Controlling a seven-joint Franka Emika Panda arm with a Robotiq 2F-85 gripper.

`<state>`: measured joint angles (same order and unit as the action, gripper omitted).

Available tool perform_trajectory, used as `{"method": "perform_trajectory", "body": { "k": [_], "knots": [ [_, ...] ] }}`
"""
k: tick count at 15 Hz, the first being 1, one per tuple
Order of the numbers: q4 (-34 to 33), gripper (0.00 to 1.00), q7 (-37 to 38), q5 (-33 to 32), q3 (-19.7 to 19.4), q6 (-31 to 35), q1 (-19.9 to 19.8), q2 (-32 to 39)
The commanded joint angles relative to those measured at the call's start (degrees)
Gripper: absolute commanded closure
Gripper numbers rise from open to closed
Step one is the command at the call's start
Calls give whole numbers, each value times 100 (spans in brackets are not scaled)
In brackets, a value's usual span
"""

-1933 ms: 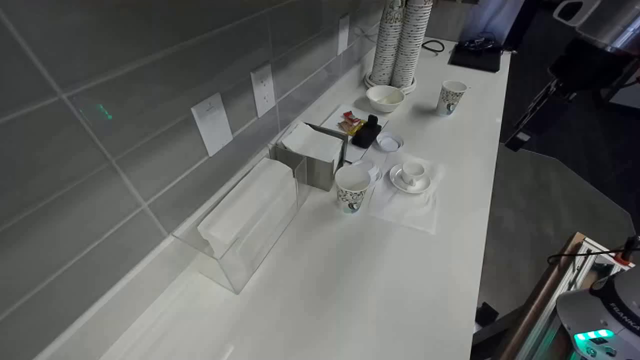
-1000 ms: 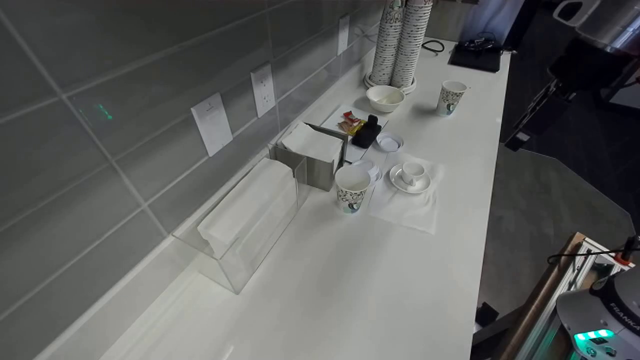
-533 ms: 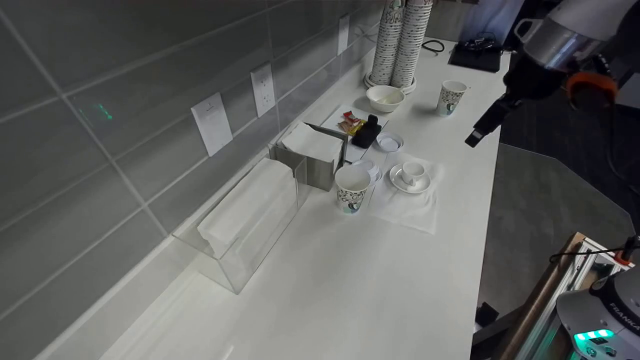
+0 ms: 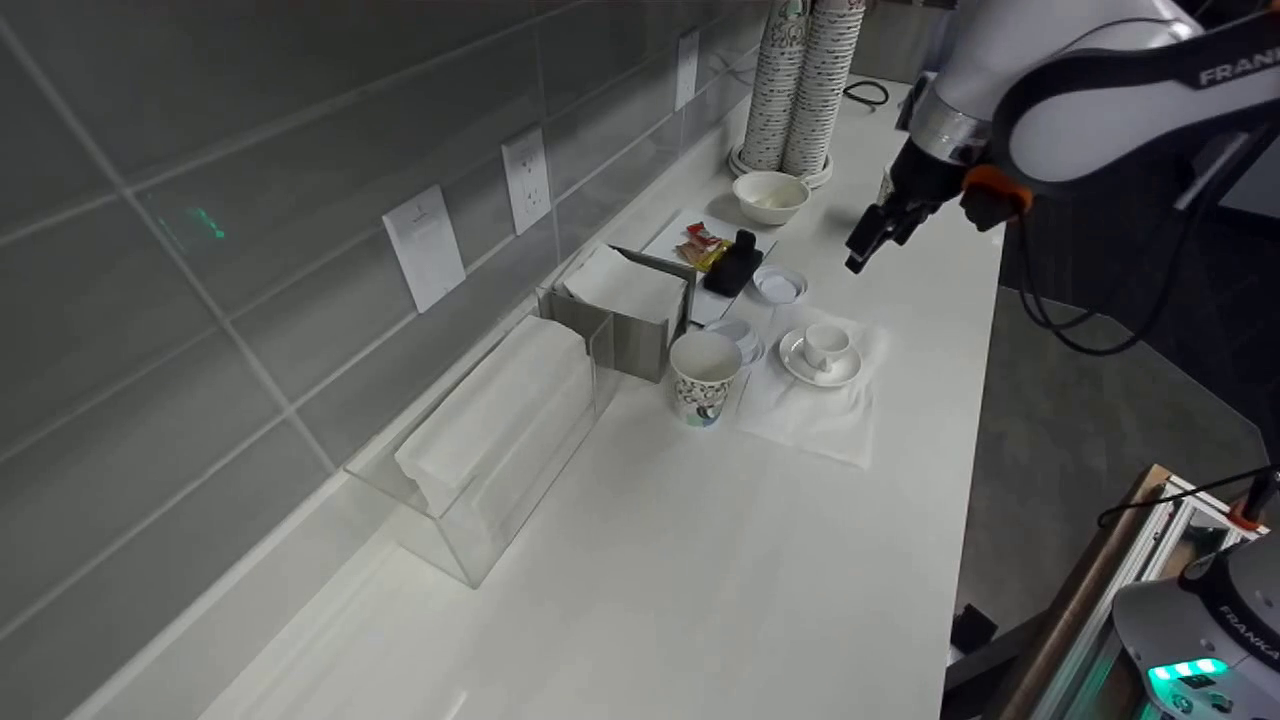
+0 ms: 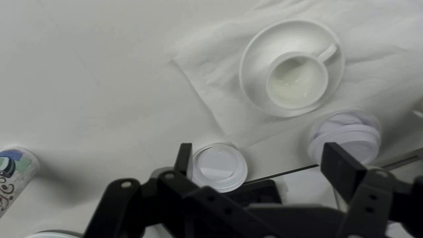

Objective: Pick up the black and white object, pour the items on the black and white object onto the kitchen counter, place the black and object on the right side of the kitchen counter

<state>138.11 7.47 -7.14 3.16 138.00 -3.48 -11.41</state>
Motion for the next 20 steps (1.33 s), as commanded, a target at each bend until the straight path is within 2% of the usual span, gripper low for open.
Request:
{"method": "perform_trajectory", "body": {
  "k": [1, 5, 6, 9, 16, 20],
  "knots": [
    [-1046, 0, 316, -419, -71, 239, -30, 1212],
    [-1817, 0, 407, -638, -245, 950, 143, 2158],
    [-1313, 0, 154, -331, -256, 798, 142, 1662],
    [-1694, 0, 169, -388, -312, 928, 199, 2107],
    [-1764, 0, 168, -393, -320, 928, 210, 2144],
    [-1958, 0, 958, -861, -623, 1151, 373, 2488]
  ]
}}
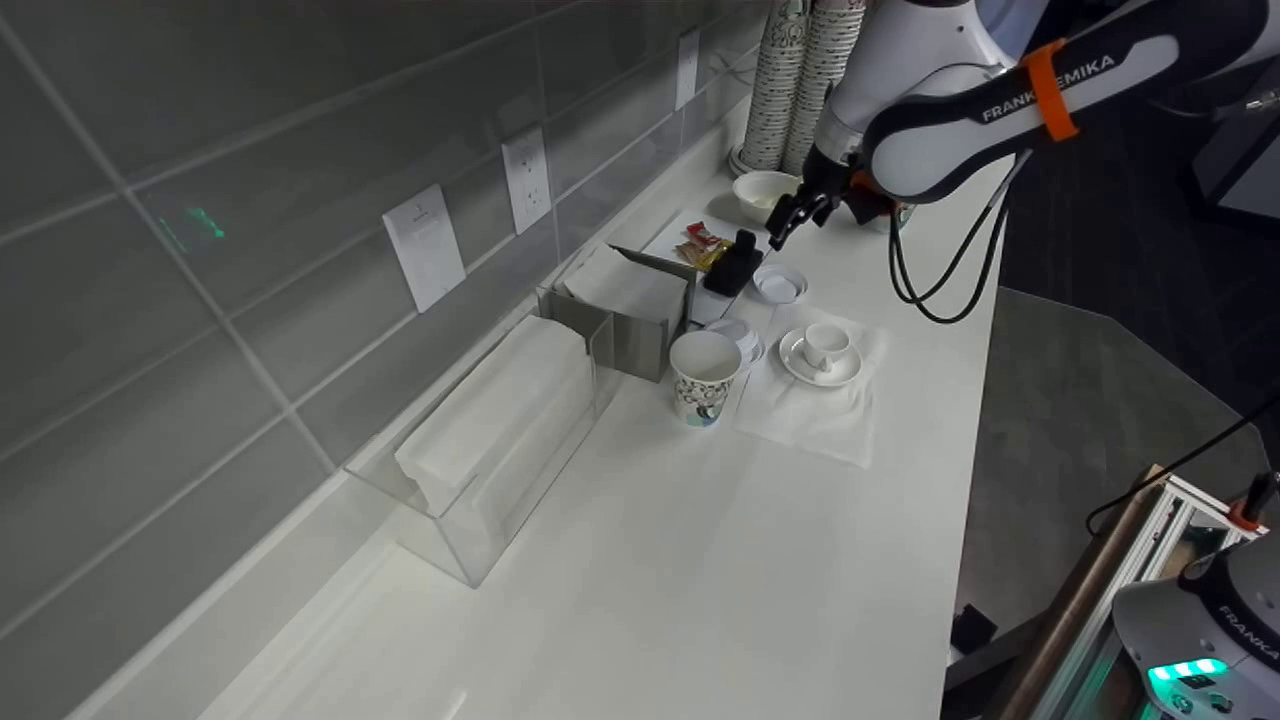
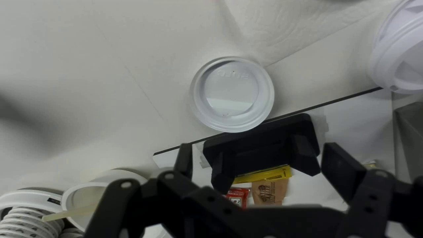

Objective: Pick up the black and white object, pour the items on the black and white object onto the kitchen counter, place the black and object on the right side of the kitchen counter

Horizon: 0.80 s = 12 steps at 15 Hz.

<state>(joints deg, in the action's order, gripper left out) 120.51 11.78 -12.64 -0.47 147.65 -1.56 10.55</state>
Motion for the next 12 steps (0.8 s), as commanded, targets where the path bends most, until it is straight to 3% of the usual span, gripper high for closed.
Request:
{"method": "perform_trajectory", "body": {
  "k": [1, 3, 5, 12],
  "knots": [
    [-199, 0, 736, -525, -368, 301, 246, 371],
    [-254, 0, 1050, -729, -533, 480, 346, 547],
    [-331, 0, 1051, -348, -512, 636, 338, 711],
    [-1007, 0, 1330, -135, -755, 849, 485, 1409]
  ]
}}
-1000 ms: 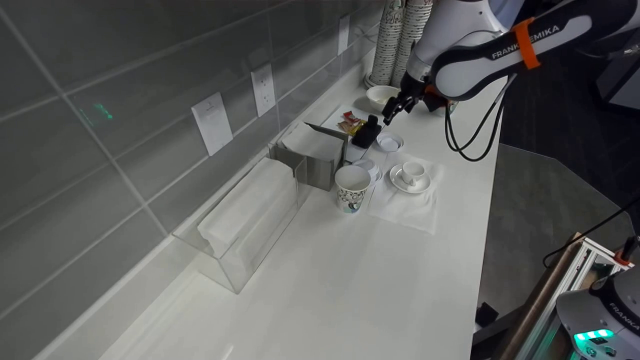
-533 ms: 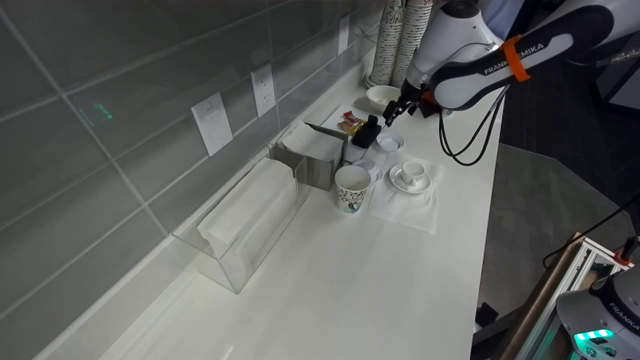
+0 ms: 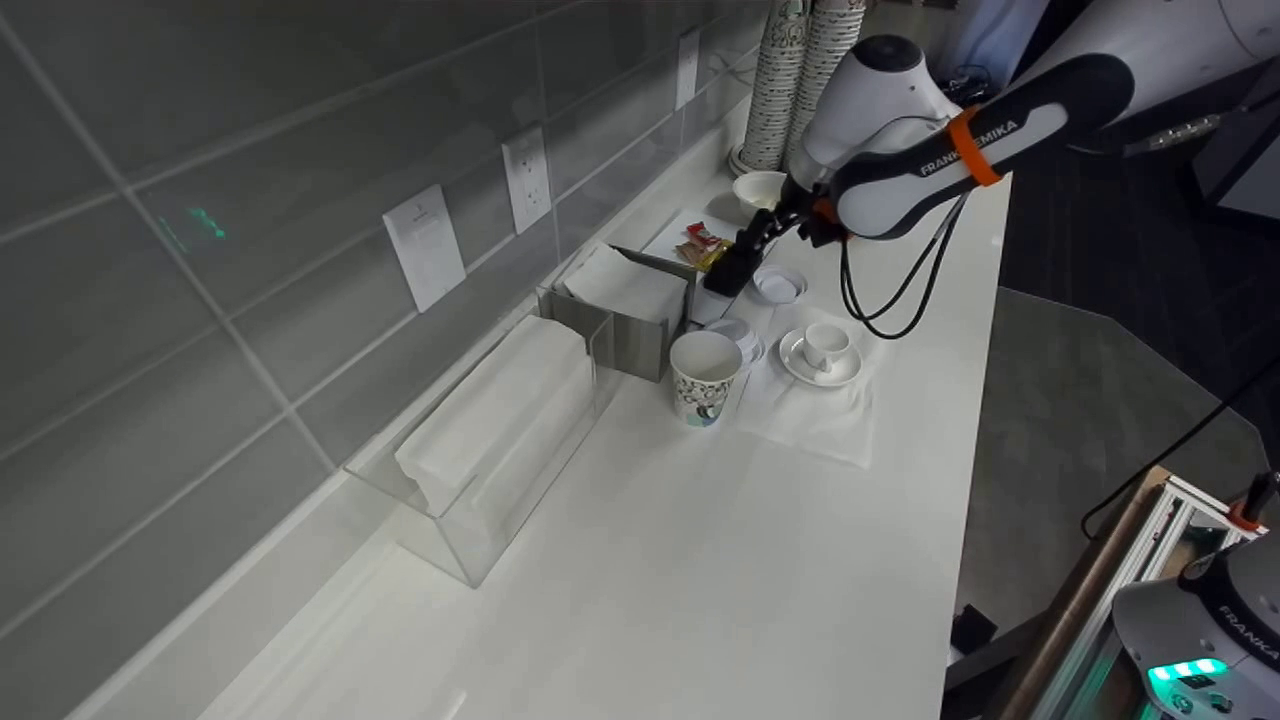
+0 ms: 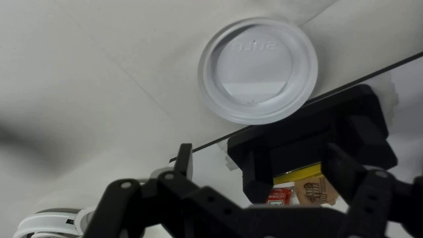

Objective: Pick up the black and white object, pour the items on the black and white object onto the kitchen counter, place the black and object on the right side of the kitchen counter

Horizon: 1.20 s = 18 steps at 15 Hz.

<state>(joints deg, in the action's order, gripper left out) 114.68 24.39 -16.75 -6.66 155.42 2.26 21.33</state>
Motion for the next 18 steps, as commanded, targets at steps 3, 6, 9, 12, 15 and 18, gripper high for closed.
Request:
{"method": "perform_trajectory", "body": {
  "k": [3, 6, 9, 12, 15, 18],
  "knots": [
    [-687, 0, 36, 643, -126, 160, 51, 584],
    [-868, 0, 24, 956, -129, 283, 49, 791],
    [-1019, 7, 28, 1112, -191, 435, 95, 982],
    [-1136, 21, 22, 1150, -269, 590, 138, 1135],
    [-1224, 22, 32, 1174, -347, 711, 174, 1248],
    [-1272, 30, 15, 1257, -348, 659, 172, 1304]
  ]
}}
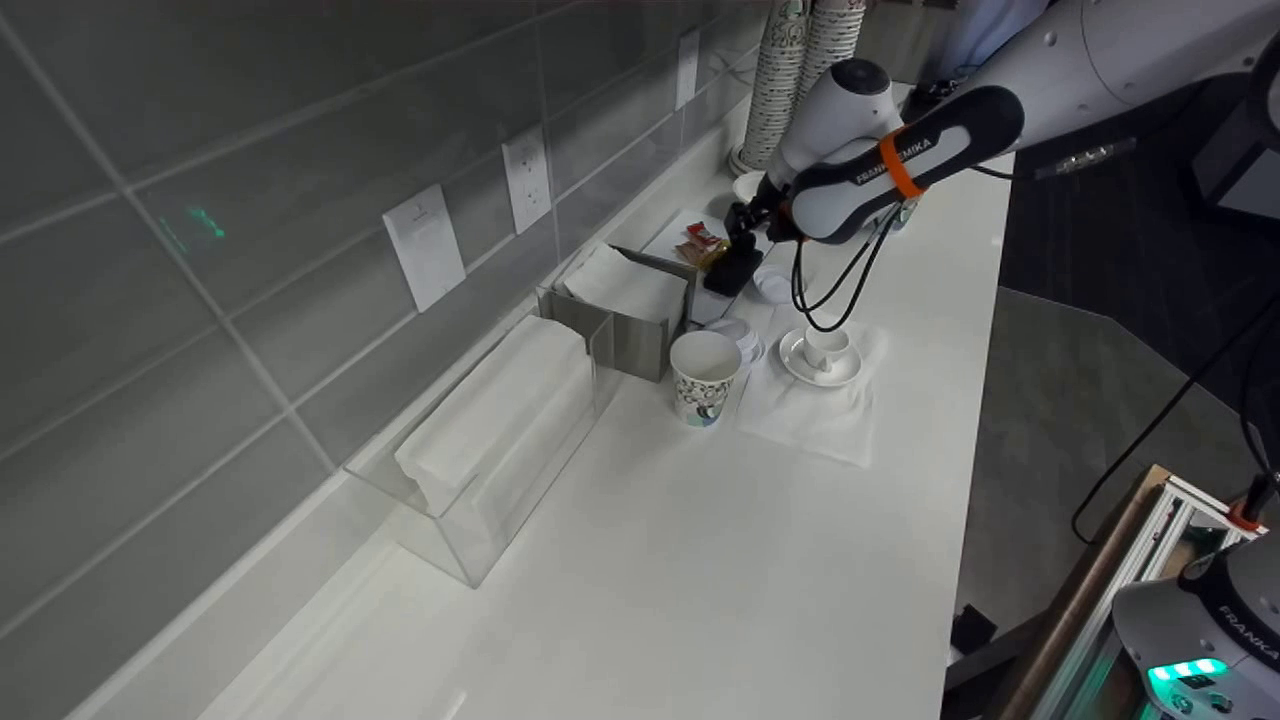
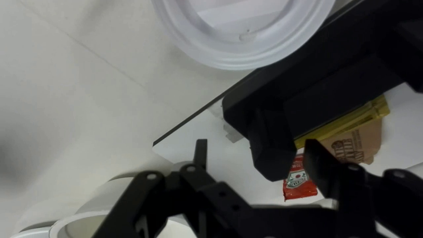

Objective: Pick up the black and white object, pour the items on the black and white object onto the kitchen counter, place the black and object on the right side of the kitchen counter

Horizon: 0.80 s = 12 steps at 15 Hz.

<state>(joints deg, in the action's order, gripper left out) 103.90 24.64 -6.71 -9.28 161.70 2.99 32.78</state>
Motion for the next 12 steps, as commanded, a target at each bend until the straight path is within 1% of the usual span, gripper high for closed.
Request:
{"method": "perform_trajectory", "body": {
  "k": [1, 3, 4, 5, 6, 7, 9, 10, 12],
  "knots": [
    [-192, 37, -59, 346, -5, -30, 59, 138],
    [-228, 45, -22, 378, -45, -207, 136, 135],
    [-233, 52, -11, 365, -68, -220, 171, 139],
    [-244, 53, 20, 371, -80, -218, 197, 137],
    [-252, 62, 25, 367, -86, -242, 218, 131],
    [-255, 76, 45, 338, -122, -249, 259, 131],
    [-263, 92, 105, 311, -201, -271, 318, 138],
    [-263, 93, 110, 299, -232, -282, 341, 135],
    [-245, 93, 139, 278, -298, -286, 388, 128]
  ]
}}
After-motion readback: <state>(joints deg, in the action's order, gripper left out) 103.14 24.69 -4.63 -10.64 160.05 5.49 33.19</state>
